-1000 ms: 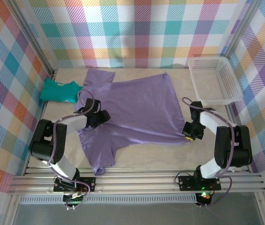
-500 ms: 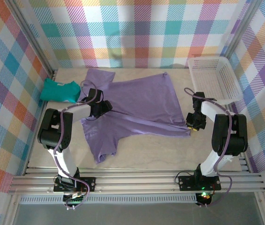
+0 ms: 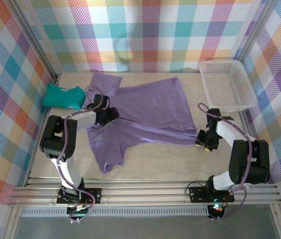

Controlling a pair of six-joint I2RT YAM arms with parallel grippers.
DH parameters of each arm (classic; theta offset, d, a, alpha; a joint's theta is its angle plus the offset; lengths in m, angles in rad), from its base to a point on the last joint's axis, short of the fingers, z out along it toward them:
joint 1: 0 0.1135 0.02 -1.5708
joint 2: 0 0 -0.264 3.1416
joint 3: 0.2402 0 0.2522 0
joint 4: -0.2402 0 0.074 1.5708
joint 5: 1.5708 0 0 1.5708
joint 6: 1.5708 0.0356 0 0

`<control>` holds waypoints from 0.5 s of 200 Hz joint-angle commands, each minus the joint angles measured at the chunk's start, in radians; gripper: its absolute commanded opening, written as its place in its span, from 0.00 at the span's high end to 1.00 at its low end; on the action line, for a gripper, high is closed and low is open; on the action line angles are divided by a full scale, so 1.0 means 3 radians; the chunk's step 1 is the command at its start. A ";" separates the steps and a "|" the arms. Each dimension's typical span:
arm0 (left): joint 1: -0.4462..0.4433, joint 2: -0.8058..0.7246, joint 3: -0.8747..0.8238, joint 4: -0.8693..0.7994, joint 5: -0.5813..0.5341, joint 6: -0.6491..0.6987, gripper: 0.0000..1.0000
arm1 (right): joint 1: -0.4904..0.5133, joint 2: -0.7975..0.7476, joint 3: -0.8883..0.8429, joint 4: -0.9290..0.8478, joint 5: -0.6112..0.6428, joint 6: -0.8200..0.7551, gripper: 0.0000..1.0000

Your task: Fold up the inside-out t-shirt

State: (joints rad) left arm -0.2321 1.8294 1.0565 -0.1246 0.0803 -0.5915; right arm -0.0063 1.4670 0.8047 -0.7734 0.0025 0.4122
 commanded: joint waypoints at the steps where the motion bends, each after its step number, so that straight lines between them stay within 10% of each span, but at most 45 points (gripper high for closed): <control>1: 0.0043 -0.0027 -0.0048 -0.0009 0.0037 -0.0038 0.38 | 0.0000 0.0140 0.0053 0.0130 -0.0048 0.0048 0.61; 100: 0.0043 -0.0039 -0.0067 -0.0005 0.0044 -0.0030 0.38 | -0.0199 0.0055 0.0165 0.0120 -0.0415 -0.0017 0.63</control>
State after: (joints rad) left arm -0.2321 1.8294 1.0515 -0.1204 0.0807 -0.5915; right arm -0.0570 1.5517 0.8589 -0.7231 -0.0589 0.4068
